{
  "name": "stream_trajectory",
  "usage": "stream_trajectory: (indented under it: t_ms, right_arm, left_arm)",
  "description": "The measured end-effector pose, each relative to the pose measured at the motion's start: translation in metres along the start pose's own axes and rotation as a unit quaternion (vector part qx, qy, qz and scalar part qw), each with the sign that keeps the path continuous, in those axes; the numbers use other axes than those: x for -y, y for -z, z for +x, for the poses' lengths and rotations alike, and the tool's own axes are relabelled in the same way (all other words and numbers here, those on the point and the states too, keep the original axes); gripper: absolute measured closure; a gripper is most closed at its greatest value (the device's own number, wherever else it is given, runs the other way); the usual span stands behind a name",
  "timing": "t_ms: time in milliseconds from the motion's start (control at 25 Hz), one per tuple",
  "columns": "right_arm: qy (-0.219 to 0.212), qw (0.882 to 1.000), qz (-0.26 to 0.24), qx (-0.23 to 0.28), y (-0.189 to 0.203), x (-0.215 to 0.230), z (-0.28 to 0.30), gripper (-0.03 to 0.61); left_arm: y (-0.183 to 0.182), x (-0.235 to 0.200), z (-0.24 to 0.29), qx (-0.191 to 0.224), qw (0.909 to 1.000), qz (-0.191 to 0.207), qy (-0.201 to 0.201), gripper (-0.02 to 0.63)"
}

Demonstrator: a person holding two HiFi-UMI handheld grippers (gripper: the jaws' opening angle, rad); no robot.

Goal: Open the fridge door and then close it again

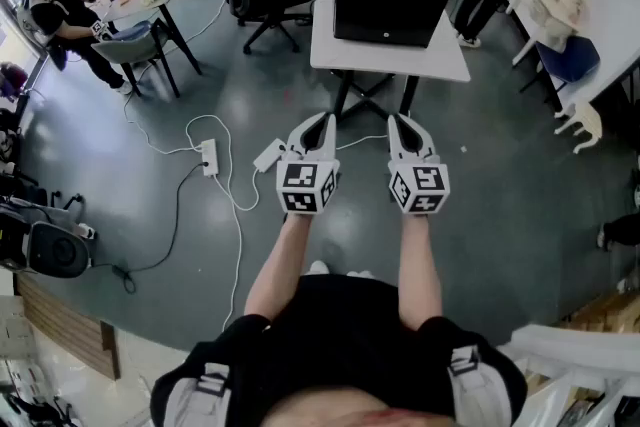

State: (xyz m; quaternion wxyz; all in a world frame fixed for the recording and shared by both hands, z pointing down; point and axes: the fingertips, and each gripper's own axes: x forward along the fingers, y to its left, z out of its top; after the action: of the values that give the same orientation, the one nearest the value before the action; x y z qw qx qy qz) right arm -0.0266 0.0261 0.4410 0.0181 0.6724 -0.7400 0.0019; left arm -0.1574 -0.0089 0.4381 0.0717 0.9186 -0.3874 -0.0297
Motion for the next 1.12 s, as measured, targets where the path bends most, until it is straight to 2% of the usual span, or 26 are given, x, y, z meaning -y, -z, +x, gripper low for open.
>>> stream_trajectory:
  t_ms: [120,280,560,720,920,1120]
  right_arm:
    - [0.02,1.0,-0.008,0.003,-0.003,-0.003,0.006,0.584]
    - [0.017,1.0,-0.013,0.001,-0.002,-0.013,0.007,0.584]
    - [0.044,0.999,0.002,-0.01,0.011,0.015,0.015,0.584]
    - [0.032,0.999,-0.001,-0.008,0.013,0.02,0.041,0.583]
    - [0.021,0.999,0.024,-0.013,0.03,0.039,0.1,0.583]
    - [-0.041,0.999,0.017,-0.002,0.024,0.045,0.189,0.583]
  left_arm:
    - [-0.002,-0.009,-0.001,0.002,1.0,0.0,0.002,0.614]
    - [0.003,-0.022,-0.003,0.001,0.9998,-0.018,-0.001,0.614]
    - [0.013,-0.014,0.022,-0.009,0.9995,-0.009,0.03,0.614]
    - [0.015,-0.027,0.049,-0.01,0.9995,-0.012,0.028,0.614]
    - [0.017,-0.047,0.091,-0.002,0.9994,-0.012,0.031,0.614]
    - [0.013,-0.064,0.16,0.001,0.9995,0.002,0.032,0.614]
